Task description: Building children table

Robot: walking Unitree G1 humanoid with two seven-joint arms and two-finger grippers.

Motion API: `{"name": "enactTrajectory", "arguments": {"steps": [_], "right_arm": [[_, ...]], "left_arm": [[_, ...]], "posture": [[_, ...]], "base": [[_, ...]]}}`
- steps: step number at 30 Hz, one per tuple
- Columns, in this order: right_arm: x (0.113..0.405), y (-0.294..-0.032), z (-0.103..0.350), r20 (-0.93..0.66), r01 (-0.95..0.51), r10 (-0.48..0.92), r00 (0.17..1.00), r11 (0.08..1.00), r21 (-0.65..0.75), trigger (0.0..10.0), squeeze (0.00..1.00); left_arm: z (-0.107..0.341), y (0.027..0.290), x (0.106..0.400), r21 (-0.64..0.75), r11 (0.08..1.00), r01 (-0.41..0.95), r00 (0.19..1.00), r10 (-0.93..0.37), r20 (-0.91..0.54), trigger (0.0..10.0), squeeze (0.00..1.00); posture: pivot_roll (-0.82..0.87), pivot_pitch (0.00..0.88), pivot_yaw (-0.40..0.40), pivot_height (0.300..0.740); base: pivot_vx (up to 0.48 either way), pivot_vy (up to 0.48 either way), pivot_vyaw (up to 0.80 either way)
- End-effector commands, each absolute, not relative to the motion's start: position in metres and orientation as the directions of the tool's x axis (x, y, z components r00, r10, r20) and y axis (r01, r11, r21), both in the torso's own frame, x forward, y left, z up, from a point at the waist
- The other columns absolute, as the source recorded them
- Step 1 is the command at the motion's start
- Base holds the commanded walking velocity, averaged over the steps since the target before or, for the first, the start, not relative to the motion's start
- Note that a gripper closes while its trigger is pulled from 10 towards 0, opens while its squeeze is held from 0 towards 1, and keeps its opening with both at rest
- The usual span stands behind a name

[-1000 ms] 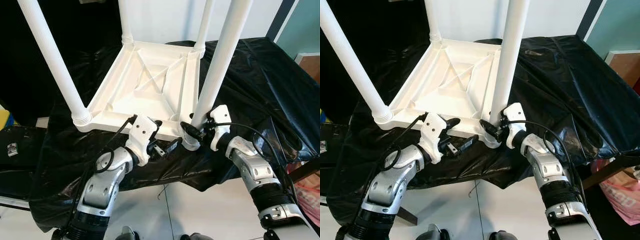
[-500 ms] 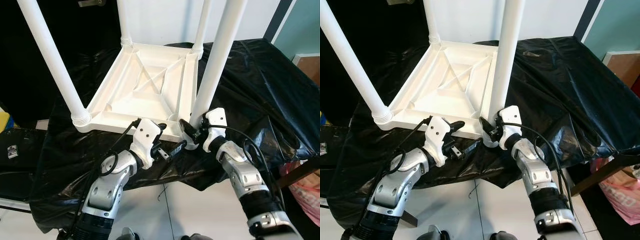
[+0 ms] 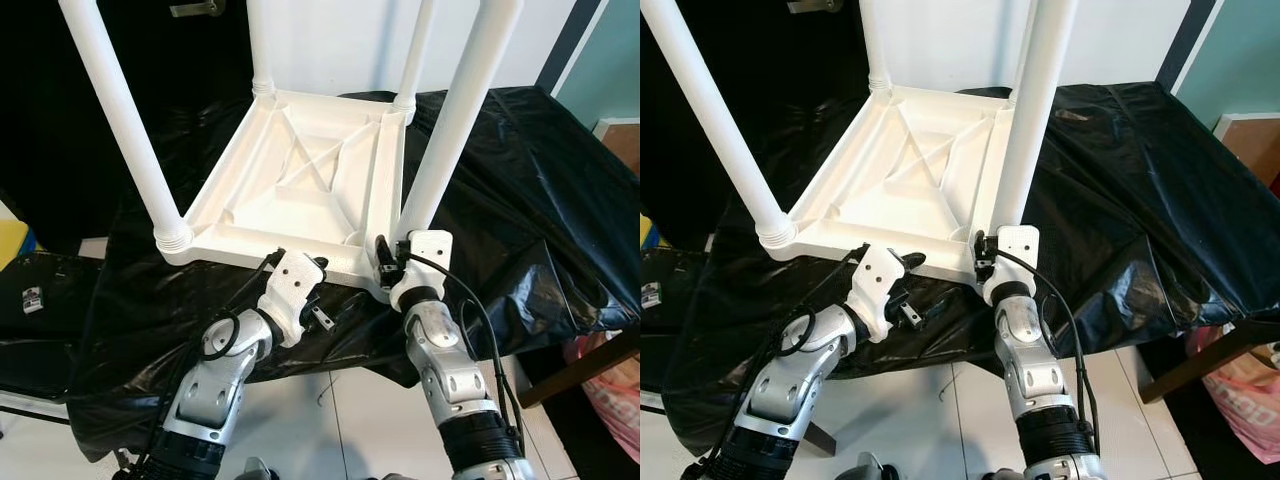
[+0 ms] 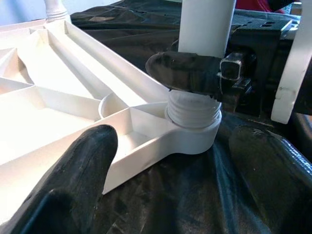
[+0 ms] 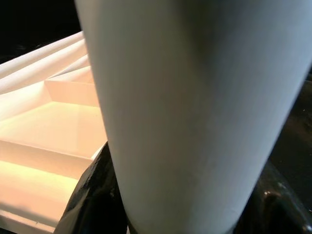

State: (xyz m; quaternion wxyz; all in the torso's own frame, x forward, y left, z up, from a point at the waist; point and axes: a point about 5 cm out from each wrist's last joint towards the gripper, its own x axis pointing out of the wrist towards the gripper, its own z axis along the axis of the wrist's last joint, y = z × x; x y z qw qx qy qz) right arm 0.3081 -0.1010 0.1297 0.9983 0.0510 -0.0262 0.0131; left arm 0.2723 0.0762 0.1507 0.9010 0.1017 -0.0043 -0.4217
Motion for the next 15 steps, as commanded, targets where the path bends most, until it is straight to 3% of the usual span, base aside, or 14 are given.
{"name": "enactTrajectory", "arguments": {"steps": [1, 10, 11, 15], "right_arm": [[0.302, -0.112, 0.104, -0.069, 0.048, -0.04, 0.997, 0.993, 0.109, 10.0, 0.0], [0.302, -0.107, 0.115, -0.007, 0.034, -0.033, 0.999, 0.997, 0.073, 10.0, 0.0], [0.303, -0.109, 0.118, 0.009, 0.025, -0.025, 1.0, 0.997, 0.067, 10.0, 1.0], [0.303, -0.112, 0.125, 0.049, -0.022, 0.02, 0.999, 0.998, 0.054, 10.0, 1.0]], "left_arm": [[0.149, 0.076, 0.277, 0.197, 0.699, 0.688, 0.721, -0.69, -0.068, 10.0, 0.0], [0.152, 0.077, 0.276, 0.114, 0.686, 0.719, 0.693, -0.72, -0.04, 10.0, 0.0], [0.153, 0.077, 0.275, 0.113, 0.677, 0.728, 0.683, -0.73, -0.029, 10.0, 0.0], [0.154, 0.077, 0.276, 0.112, 0.676, 0.728, 0.683, -0.73, -0.025, 10.0, 0.0]], "posture": [[0.02, 0.052, -0.022, 0.74], [0.01, 0.051, -0.017, 0.74], [0.01, 0.047, -0.017, 0.74], [0.01, 0.043, -0.021, 0.74]], "base": [[0.0, 0.0, 0.0], [0.0, 0.0, 0.0], [0.0, 0.0, 0.0], [0.0, 0.0, 0.0]]}}
